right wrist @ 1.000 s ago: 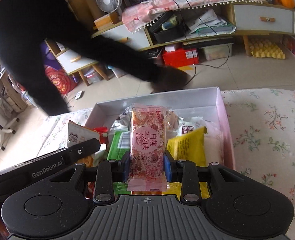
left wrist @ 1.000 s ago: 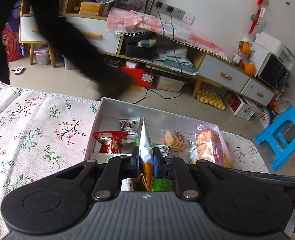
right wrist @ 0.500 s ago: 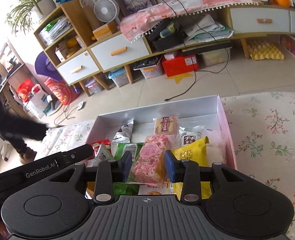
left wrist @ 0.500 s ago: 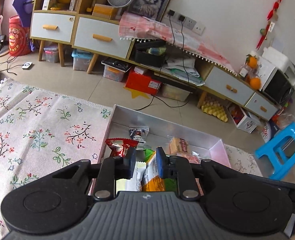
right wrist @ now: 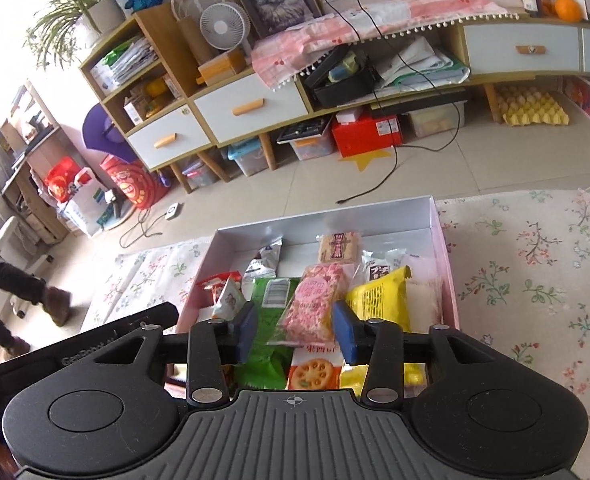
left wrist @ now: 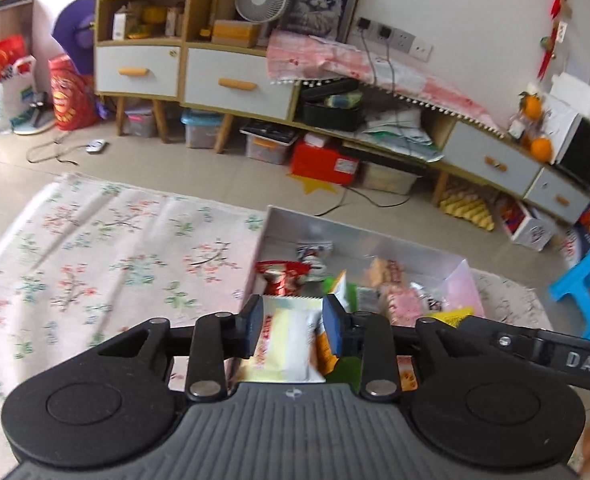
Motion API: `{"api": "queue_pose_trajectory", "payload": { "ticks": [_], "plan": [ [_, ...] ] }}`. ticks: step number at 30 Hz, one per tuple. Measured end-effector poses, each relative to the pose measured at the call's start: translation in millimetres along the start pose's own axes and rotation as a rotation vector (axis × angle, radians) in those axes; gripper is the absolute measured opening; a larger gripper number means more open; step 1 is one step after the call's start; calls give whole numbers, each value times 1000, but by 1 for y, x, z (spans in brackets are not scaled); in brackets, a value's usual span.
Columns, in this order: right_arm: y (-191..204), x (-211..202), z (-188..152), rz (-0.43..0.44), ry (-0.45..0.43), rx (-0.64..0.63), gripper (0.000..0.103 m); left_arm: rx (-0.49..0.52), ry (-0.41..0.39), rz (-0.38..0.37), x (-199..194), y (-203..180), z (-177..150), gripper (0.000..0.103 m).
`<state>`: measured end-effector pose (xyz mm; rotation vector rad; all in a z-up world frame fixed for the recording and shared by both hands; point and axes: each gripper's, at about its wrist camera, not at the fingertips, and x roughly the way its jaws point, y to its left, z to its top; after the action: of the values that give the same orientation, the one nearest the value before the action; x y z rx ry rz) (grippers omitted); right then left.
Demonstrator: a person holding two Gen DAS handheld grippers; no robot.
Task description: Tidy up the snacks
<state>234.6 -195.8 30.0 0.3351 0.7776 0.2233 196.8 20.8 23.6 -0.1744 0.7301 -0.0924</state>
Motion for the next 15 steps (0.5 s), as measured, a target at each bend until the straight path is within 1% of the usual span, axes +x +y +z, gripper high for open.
{"api": "queue_pose_trajectory", "payload": {
  "ticks": [1, 2, 3, 5, 6, 9, 12, 15],
  "plan": [
    [2, -4, -1, -7, -2, -12, 42, -2, -5, 8, -4, 1, -1, 35],
    [5, -8, -3, -13, -4, -23, 45, 1, -10, 13, -7, 1, -1, 36],
    [7, -12, -4, -20, -7, -31, 52, 9, -20, 19, -11, 1, -2, 38],
    [11, -21, -7, -30, -22, -42, 58, 29, -38, 38, -20, 0, -5, 44],
    [13, -25, -8, -33, -29, -48, 59, 38, -43, 48, -24, -1, -7, 47],
    [17, -37, -13, -56, -53, -58, 64, 62, -41, 63, -36, -4, -10, 52],
    [24, -45, -22, -74, -52, -71, 67, 117, -45, 79, -48, -4, -14, 52],
    [31, -56, -33, -84, -59, -96, 67, 122, -68, 83, -62, 0, -21, 53]
  ]
}}
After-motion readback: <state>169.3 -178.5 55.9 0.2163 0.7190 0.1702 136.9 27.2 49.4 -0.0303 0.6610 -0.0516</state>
